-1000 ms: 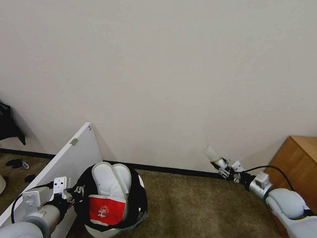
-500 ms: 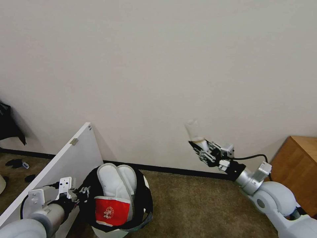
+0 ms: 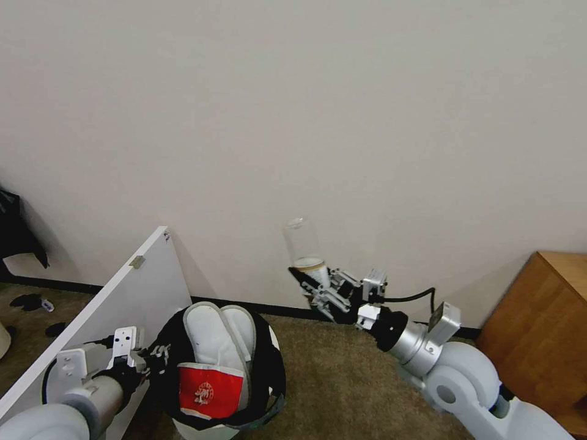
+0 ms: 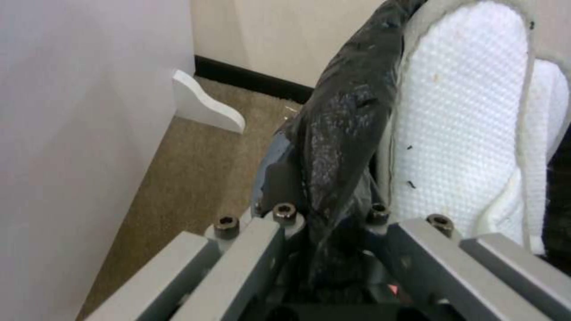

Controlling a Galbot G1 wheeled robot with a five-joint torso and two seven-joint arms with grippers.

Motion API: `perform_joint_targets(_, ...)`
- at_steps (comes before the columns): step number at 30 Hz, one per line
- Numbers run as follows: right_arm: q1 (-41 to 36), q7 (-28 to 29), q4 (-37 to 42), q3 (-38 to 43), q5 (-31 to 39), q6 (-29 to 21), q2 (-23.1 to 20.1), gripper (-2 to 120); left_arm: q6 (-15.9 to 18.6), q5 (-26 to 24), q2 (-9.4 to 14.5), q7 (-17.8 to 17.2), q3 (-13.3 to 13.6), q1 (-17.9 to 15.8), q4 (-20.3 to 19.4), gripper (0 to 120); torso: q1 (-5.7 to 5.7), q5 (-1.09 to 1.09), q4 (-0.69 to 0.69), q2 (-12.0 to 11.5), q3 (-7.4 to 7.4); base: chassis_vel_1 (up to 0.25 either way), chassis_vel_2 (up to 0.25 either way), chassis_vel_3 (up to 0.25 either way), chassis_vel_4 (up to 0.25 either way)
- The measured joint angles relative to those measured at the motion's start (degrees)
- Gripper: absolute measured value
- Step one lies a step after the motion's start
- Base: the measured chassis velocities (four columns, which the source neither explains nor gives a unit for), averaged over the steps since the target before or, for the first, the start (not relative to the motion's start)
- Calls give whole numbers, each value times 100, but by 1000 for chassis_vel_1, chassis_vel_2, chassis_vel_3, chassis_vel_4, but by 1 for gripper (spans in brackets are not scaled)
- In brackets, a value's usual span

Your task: Pick up the trash bin, then pick up the garbage from the floor and place it into the trash bin.

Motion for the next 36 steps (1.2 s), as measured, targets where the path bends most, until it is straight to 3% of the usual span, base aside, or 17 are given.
perform_joint_targets(17,993,91,-230,-1473,420,39,412,34,0,9,-31,-12,-2,6,-55,4,0,0,0,0,0,0,0,0,0)
perform_joint_targets(36,1241,235,-615,-2261,430,67,747,34,0,-251,17,-195,-15,107,-160,4,0,0,0,0,0,0,0,0,0)
